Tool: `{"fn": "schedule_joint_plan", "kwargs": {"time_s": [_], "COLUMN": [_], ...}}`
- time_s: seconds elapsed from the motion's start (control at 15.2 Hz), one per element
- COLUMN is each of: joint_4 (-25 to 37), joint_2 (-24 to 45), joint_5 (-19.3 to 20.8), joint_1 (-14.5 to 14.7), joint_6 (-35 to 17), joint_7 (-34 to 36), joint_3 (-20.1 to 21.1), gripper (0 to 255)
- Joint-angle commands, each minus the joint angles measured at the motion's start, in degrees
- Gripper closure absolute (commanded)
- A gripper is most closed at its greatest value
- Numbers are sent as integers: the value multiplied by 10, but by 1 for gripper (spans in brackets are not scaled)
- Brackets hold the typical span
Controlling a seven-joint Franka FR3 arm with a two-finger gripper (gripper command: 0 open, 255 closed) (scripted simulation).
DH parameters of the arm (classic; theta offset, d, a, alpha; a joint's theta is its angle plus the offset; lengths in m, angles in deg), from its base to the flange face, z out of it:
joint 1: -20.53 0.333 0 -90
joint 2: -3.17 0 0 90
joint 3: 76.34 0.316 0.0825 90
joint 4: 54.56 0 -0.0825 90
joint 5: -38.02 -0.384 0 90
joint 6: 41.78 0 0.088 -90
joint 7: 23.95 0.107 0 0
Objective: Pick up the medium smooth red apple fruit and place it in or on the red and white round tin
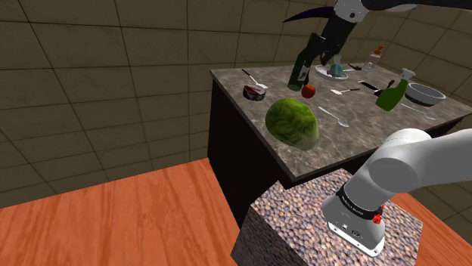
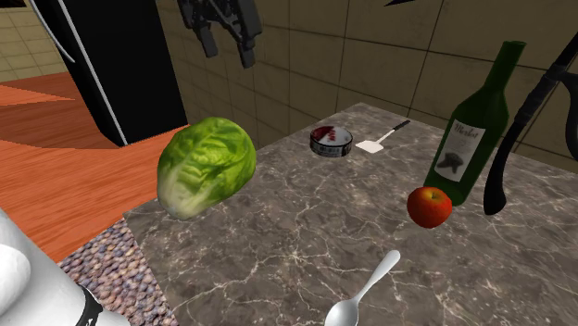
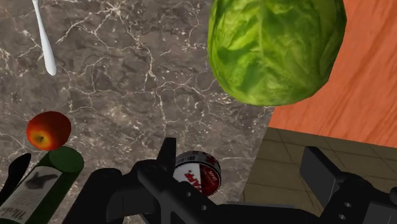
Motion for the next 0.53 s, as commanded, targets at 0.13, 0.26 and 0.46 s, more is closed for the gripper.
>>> {"fn": "schedule_joint_plan", "kwargs": {"time_s": [0.13, 0.26, 0.46], "joint_4": [-21, -27, -29], "joint_2": [36, 58, 97], "joint_5": [23, 32, 43], "joint_1": [-14, -20, -27], "joint_6": [-70, -104, -154], "joint_7": [-31, -47, -71], "joint_3": [-36, -55, -85], "gripper": [0, 0, 0]}}
